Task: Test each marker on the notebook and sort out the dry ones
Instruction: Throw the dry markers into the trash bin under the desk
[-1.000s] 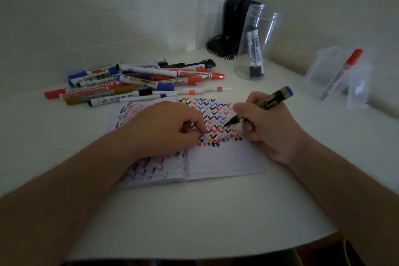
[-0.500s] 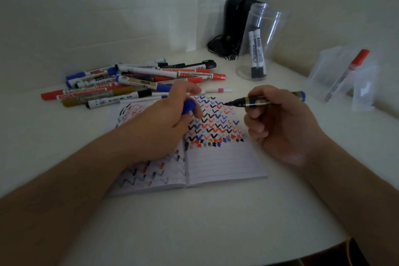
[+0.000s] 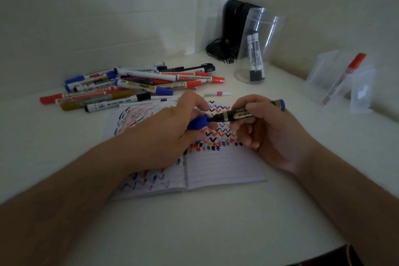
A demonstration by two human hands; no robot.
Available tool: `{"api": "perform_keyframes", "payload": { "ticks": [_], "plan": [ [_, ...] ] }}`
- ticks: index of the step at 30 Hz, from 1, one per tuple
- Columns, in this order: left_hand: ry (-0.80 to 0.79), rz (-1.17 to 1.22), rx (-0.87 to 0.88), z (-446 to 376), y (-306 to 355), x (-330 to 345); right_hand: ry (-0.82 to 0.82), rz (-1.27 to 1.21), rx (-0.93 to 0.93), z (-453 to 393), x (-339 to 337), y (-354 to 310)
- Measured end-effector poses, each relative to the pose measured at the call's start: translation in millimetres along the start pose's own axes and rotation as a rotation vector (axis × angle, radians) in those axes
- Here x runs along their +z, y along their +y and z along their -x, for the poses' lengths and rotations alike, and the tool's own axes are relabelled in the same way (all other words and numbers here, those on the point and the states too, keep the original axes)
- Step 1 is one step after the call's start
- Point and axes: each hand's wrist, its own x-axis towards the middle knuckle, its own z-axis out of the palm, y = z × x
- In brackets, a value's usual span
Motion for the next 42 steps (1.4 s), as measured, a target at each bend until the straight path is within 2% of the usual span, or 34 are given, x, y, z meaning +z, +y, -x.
{"api": "perform_keyframes", "payload": {
  "ticks": [8, 19, 22, 25, 28, 34, 36, 37, 39, 42],
  "plan": [
    [0.059, -0.184, -0.004, -6, -5, 1, 0.016, 0.055, 0.002, 1, 3, 0],
    [0.117, 0.068, 0.08, -1, 1, 4, -0.01, 0.032, -0.11, 6, 2, -3],
    [0.113, 0.051, 0.074, -3, -2, 3, -0.058, 0.074, -0.106, 8, 2, -3],
    [0.106, -0.055, 0.067, -8, -8, 2, -0.03, 0.122, -0.088, 8, 3, -10],
    [0.089, -0.067, 0.089, -8, -11, 1, 0.126, 0.256, -0.222, 9, -10, -44],
    [0.033, -0.178, 0.13, -8, -27, 4, 0.776, 0.629, -0.634, 9, -103, -177],
    [0.017, -0.181, 0.145, -10, -28, 7, 0.968, 0.805, -0.646, 5, -142, -200],
    [0.012, -0.172, 0.147, -11, -27, 7, 1.041, 0.931, -0.595, 5, -156, -205],
    [0.011, -0.144, 0.145, -12, -28, 7, 1.05, 1.177, -0.441, 1, -177, -201],
    [0.02, -0.109, 0.135, -13, -32, 7, 0.869, 1.369, -0.279, -11, -187, -179]
  ]
}}
